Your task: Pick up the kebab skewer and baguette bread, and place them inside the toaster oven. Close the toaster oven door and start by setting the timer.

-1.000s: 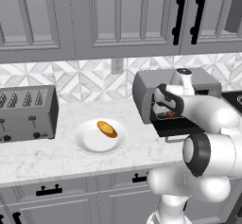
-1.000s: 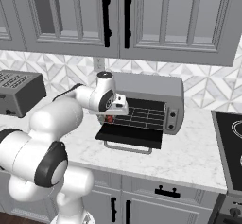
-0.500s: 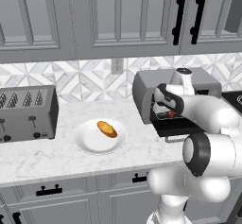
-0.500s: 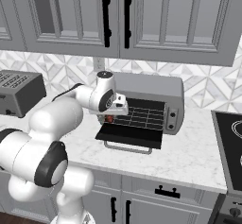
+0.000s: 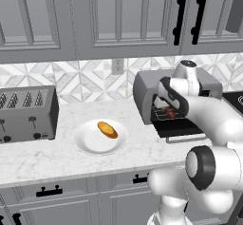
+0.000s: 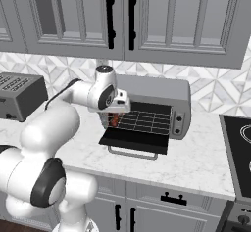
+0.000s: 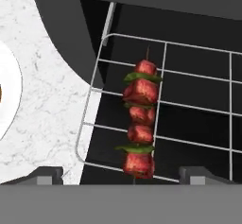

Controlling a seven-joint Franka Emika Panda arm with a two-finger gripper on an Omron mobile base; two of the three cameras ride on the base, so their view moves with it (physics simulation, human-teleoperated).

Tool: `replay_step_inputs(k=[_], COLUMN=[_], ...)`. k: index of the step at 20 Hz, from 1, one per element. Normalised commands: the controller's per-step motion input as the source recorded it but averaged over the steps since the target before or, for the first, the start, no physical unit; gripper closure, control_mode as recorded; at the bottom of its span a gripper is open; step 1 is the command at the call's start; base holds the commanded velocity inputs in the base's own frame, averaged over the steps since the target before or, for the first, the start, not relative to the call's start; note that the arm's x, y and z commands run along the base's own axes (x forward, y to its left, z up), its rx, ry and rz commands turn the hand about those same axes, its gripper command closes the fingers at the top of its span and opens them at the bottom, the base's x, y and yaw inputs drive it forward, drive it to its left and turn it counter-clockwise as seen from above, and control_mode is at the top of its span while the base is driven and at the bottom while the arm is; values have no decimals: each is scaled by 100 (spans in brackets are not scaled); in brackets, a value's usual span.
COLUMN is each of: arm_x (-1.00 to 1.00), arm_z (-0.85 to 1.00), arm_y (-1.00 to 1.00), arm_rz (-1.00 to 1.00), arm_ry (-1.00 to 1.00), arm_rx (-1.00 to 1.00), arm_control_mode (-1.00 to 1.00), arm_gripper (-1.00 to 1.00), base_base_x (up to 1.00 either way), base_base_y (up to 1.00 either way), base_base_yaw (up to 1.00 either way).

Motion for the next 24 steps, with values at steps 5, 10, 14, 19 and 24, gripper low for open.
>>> replay_step_inputs(k=[5, 10, 14, 19, 24], arm_x=[-96, -89, -12, 71, 90], arm_z=[34, 0, -2, -2, -20], arm_y=[71, 96, 100, 95, 45], arm_rz=[-4, -7, 2, 13, 31], arm_ry=[-5, 0, 0, 7, 14], arm_rx=[0, 0, 0, 0, 1], arm_control_mode=[-100, -100, -100, -100, -100], arm_gripper=[-100, -100, -100, -100, -100], base_base_x=[0, 0, 0, 0, 0], base_base_y=[0, 0, 0, 0, 0], base_base_yaw=[0, 0, 0, 0, 0])
